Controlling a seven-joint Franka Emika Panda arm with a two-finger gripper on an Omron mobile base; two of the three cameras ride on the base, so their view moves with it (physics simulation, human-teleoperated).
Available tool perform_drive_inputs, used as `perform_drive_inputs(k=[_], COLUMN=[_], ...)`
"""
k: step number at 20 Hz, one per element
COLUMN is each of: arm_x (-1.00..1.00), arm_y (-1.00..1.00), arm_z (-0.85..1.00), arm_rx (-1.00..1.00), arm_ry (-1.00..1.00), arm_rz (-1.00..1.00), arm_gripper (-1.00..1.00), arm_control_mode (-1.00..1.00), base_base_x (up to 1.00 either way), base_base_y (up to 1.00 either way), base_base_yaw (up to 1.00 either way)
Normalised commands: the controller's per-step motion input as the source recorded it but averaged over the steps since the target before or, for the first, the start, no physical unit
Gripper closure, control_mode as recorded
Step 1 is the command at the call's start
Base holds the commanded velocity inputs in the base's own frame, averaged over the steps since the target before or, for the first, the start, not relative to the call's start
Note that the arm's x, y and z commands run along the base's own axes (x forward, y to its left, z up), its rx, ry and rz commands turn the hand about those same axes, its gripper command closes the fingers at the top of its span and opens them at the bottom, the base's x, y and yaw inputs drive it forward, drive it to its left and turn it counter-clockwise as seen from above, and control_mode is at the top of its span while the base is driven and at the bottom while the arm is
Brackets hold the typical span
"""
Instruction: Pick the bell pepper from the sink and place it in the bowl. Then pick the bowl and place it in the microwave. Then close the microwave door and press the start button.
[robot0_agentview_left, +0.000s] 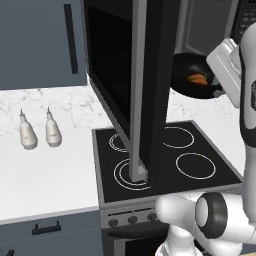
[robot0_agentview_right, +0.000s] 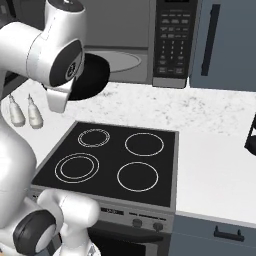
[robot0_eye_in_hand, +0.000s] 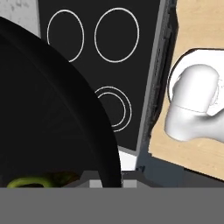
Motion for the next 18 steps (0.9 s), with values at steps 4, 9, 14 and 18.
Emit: perform_drive_inputs(k=[4,9,14,18], arm_x=[0.54,0.5,0.29,0.31], arm_y=[0.0,0.0,0.0,0.0], arm_z=[0.0,0.03,0.16,0.05], arm_rx=[0.0,0.0,0.0,0.0], arm_ry=[0.0,0.0,0.0,0.0], arm_rz=[0.0,0.0,0.0,0.0], arm_gripper=[1.0,1.0,1.0,1.0], arm_control_mode=[-1.0,-1.0,-1.0,-1.0], base_base_x=[0.0,0.0,0.0,0.0], base_base_y=[0.0,0.0,0.0,0.0], base_base_yaw=[0.0,0.0,0.0,0.0])
